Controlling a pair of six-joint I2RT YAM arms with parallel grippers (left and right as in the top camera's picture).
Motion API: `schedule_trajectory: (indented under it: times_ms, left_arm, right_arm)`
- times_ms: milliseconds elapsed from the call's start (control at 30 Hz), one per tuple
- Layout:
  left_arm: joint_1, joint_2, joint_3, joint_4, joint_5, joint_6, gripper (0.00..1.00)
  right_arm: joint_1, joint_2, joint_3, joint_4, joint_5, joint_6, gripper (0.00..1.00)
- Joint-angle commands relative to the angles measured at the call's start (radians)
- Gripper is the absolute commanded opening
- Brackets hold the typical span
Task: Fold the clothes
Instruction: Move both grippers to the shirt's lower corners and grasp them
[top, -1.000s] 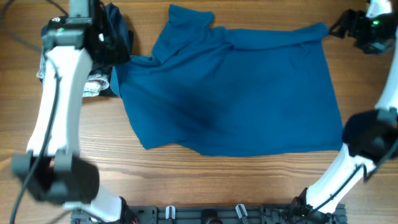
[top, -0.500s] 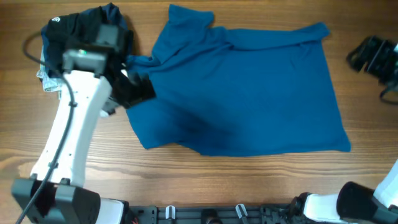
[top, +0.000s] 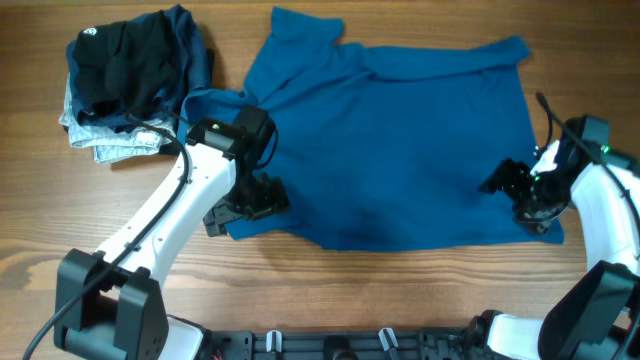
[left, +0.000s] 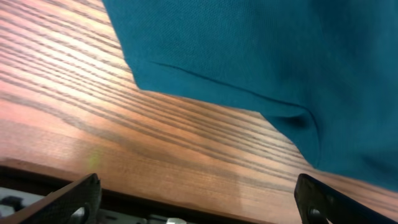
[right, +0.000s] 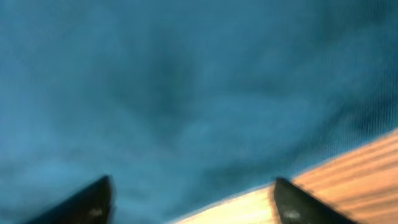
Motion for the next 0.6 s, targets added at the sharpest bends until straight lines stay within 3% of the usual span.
schedule_trajectory:
  times_ms: [0,67,100,200,300,567]
  left_arm:
    - [-0.005,0.0,-0.045,0.043,0.02,-0.029,0.96]
    - [-0.005,0.0,-0.056,0.072,0.02,-0.029,0.95]
    - [-0.005,0.0,-0.056,0.079,0.019,-0.029,0.94]
    - [-0.005,0.0,-0.062,0.082,0.016,-0.06,0.89]
    - [-0.004,0.0,-0.091,0.1,0.016,-0.103,0.89]
    - [-0.004,0.0,-0.166,0.165,0.009,-0.138,0.88]
  right_arm:
    - [-0.028,-0.016,-0.086,0.112,0.079,0.132,0.58]
    - [-0.044,-0.016,-0.092,0.185,0.078,0.146,0.31]
    - [-0.053,-0.016,-0.092,0.22,0.084,0.146,0.22]
    - [-0.081,-0.016,-0.092,0.243,0.245,0.21,0.1]
    - [-0.109,-0.015,-0.092,0.243,0.277,0.227,0.04]
    - [-0.127,-0.014,-0.167,0.303,0.309,0.231,0.05]
